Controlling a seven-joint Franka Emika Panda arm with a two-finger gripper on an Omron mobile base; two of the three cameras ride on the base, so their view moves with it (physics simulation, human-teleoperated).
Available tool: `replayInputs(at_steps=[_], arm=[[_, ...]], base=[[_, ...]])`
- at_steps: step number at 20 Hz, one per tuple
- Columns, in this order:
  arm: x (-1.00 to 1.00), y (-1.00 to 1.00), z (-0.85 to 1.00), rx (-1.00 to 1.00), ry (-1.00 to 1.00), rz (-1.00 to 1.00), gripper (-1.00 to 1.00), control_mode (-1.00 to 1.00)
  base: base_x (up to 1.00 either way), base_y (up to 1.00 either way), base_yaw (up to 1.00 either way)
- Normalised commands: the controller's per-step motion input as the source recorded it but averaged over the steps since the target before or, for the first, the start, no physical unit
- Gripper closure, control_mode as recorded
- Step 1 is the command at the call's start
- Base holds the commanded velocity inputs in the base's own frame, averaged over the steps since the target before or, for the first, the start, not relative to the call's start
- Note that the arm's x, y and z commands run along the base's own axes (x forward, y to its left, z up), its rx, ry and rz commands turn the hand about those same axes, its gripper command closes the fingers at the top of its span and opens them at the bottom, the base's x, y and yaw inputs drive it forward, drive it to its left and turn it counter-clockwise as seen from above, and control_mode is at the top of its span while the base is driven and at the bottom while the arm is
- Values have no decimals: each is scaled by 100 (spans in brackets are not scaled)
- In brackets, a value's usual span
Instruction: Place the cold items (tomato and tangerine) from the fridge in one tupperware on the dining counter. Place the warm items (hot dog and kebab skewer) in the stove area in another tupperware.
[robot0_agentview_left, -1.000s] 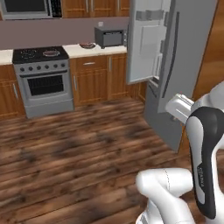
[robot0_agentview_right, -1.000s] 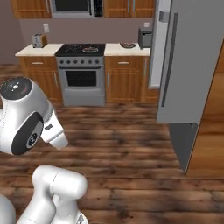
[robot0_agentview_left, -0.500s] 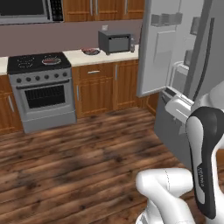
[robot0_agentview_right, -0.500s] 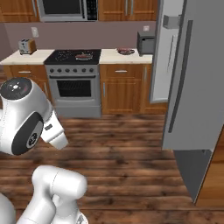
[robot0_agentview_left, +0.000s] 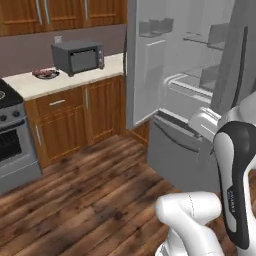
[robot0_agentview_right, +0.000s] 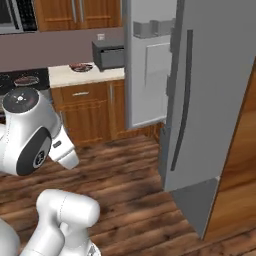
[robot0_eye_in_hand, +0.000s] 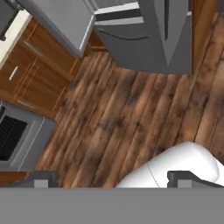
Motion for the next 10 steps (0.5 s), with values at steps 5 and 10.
replayInputs(at_steps=[5, 10], arm=[[0, 0, 0, 0, 0, 0, -100, 100], [0, 0, 0, 0, 0, 0, -100, 100]], base=[[96, 54, -85], [73, 72, -73]])
